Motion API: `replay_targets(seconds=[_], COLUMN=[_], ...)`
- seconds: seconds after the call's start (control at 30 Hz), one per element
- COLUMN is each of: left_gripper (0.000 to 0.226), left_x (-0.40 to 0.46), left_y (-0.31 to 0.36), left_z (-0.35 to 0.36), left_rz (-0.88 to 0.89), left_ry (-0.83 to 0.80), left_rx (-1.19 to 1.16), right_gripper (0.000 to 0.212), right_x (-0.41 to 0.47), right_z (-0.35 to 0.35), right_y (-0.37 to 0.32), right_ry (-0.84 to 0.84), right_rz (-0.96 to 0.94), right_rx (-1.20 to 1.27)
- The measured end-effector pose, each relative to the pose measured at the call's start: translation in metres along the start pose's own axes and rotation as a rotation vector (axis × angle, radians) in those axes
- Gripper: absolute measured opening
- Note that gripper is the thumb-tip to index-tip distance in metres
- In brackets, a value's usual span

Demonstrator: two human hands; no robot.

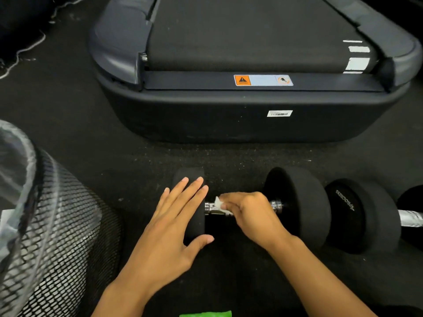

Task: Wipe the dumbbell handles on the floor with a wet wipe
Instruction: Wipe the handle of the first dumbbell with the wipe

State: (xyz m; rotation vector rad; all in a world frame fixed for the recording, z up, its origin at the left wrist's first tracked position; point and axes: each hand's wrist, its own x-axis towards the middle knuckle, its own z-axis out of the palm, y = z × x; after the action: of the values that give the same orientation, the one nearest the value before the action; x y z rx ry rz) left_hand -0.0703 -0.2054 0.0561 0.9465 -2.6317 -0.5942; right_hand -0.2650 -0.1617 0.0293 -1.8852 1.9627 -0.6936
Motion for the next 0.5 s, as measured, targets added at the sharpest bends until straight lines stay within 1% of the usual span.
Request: replay_targets(seconds=[0.07, 0.1, 0.17, 0.23, 0.3, 0.43, 0.5], left_gripper=[0.087, 0.087, 0.087, 0.088, 0.088, 0.088, 0.087], left_x=[0.001, 0.0, 0.001, 0.001, 0.001, 0.001, 0.0], left_y=[0.0, 0.0, 0.001, 0.002, 0.001, 0.0, 0.0], left_z=[0.0, 0.0, -0.001, 0.0, 0.001, 0.001, 0.001], left_rz=[-0.005, -0.015, -0.007, -0.004, -0.005, -0.009, -0.003], left_ry=[0.003, -0.002, -0.011, -0.006, 0.005, 0.0, 0.012], left_rx=[-0.005, -0.011, -0.015, -0.015, -0.01, -0.009, -0.012], right_gripper=[0.022, 0.026, 0.035, 0.035, 0.03, 0.032, 0.031], right_x=[0.002, -0.002, -0.012, -0.013, -0.01, -0.018, -0.019], right_z=[0.009, 0.013, 0.013, 0.012, 0.017, 0.028, 0.022], right_y=[-0.005, -0.007, -0.001, 0.008, 0.004, 0.01, 0.017], right_ry=[0.003, -0.011, 0.029, 0.091, 0.109, 0.091, 0.13], right_rz=[-0.043, -0.095, -0.175, -0.163, -0.11, -0.222, -0.231], right_rx=[-0.046, -0.079, -0.108, -0.106, -0.067, -0.124, -0.126])
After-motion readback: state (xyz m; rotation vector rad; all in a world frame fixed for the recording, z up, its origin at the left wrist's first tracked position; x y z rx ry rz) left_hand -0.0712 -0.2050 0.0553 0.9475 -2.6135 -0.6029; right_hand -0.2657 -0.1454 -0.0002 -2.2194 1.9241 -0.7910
